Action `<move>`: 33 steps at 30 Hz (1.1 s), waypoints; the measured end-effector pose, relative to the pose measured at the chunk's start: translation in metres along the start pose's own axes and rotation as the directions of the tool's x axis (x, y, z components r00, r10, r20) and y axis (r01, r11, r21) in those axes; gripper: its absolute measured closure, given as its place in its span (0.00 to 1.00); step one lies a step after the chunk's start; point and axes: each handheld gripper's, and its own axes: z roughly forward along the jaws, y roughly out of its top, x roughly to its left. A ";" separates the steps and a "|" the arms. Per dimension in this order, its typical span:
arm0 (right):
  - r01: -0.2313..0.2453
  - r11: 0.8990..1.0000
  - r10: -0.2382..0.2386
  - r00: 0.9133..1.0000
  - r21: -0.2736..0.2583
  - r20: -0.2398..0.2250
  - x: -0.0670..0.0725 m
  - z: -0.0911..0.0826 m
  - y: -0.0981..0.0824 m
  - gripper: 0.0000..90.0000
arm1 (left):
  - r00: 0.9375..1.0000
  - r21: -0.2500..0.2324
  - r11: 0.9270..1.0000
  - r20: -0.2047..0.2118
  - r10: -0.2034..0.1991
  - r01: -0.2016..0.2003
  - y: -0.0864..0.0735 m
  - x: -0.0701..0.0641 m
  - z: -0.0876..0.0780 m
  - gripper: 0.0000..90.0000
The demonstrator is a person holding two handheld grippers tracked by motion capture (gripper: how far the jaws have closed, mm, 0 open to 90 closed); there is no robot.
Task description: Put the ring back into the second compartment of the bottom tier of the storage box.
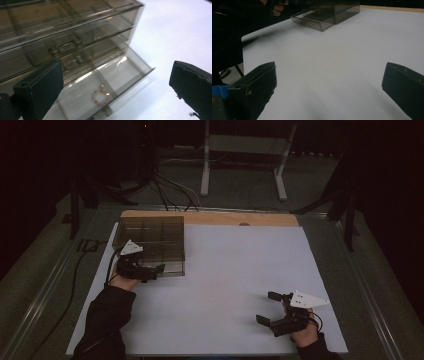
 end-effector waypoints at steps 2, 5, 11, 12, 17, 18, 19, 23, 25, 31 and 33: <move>0.009 1.000 -0.009 1.000 0.000 0.000 0.002 0.000 0.001 0.00 | 0.999 0.015 1.000 0.030 0.016 -0.016 0.000 -0.004 0.001 0.01; 0.006 1.000 -0.006 1.000 0.003 0.001 0.002 0.000 0.001 0.00 | 0.997 0.017 1.000 0.080 0.024 -0.025 0.001 -0.009 0.002 0.01; 0.010 1.000 -0.010 1.000 0.000 0.006 0.003 0.001 0.001 0.00 | 0.990 0.005 0.999 0.130 0.051 -0.052 0.005 -0.021 -0.002 0.01; 0.011 1.000 -0.011 1.000 0.004 0.007 0.003 0.001 0.001 0.00 | 0.988 0.003 0.998 0.142 0.054 -0.055 0.006 -0.023 -0.002 0.01; 0.011 1.000 -0.011 1.000 -0.002 0.008 0.002 0.000 0.001 0.00 | 0.983 0.011 0.998 0.175 0.064 -0.067 0.006 -0.029 -0.001 0.01; 0.011 1.000 -0.011 1.000 -0.001 0.010 0.002 0.000 0.001 0.00 | 0.982 0.012 0.998 0.177 0.064 -0.068 0.005 -0.030 -0.001 0.01; 0.007 1.000 -0.007 1.000 -0.002 0.009 0.001 0.000 0.001 0.00 | 0.982 0.009 0.998 0.178 0.064 -0.067 0.004 -0.031 -0.001 0.01; 0.006 1.000 -0.006 1.000 -0.002 0.006 0.002 0.000 0.001 0.00 | 0.980 0.001 0.997 0.186 0.075 -0.076 -0.002 -0.035 -0.001 0.01; 0.008 1.000 -0.008 1.000 0.002 0.006 0.002 0.000 0.001 0.00 | 0.976 -0.004 0.998 0.205 0.067 -0.067 -0.004 -0.037 -0.001 0.01; 0.007 1.000 -0.007 1.000 0.002 0.005 0.002 0.000 0.001 0.00 | 0.972 -0.002 0.997 0.220 0.076 -0.078 -0.011 -0.042 -0.002 0.01; 0.005 1.000 -0.005 1.000 -0.001 0.004 0.002 0.000 0.001 0.00 | 0.975 0.000 0.997 0.210 0.079 -0.080 -0.014 -0.044 -0.003 0.01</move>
